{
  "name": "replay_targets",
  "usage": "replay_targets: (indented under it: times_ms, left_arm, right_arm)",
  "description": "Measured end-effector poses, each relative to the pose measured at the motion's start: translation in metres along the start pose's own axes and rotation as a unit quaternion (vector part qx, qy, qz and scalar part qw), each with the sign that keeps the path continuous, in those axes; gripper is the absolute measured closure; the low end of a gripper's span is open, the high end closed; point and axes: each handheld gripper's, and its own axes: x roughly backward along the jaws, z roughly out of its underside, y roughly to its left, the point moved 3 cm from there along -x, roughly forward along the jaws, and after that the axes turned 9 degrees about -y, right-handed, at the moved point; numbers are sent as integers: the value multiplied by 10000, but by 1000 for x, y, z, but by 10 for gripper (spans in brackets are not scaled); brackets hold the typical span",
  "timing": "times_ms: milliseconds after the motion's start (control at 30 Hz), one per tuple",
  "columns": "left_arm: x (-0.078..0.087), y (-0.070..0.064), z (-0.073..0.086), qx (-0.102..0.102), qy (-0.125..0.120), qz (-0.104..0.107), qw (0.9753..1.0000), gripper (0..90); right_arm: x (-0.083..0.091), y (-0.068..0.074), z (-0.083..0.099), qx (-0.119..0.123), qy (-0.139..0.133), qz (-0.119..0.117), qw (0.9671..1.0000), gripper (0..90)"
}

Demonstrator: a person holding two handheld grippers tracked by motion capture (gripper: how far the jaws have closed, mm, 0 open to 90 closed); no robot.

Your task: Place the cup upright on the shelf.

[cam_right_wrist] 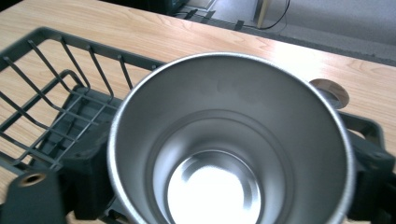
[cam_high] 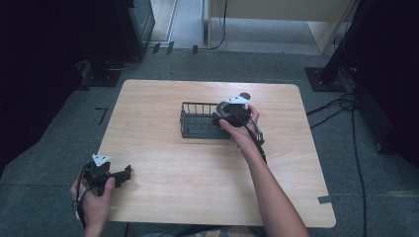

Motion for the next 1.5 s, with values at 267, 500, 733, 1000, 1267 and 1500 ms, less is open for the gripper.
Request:
replay_targets:
  times_ms: [267,500,733,1000,1267,1500]
  left_arm:
    - [0,0,0,-1,0,-1,10000,0]
    - [0,0,0,0,0,-1,10000,0]
    - [0,0,0,-3,0,-1,10000,0]
    - [0,0,0,-5,-2,-1,10000,0]
    - [0,0,0,-2,-2,-3,10000,0]
    - [0,0,0,-14,4,-1,10000,0]
  right_arm:
    - [15,-2,-10,-49,-235,-37,9997,9]
    - [31,-8,-16,-79,-364,39,9993,8]
    - [51,-13,-16,-2,-470,109,9988,8]
    - [75,-24,-9,-38,-542,218,9983,8]
    - [89,-32,1,-56,-539,270,9982,8]
    - [99,-40,16,-92,-506,315,9982,8]
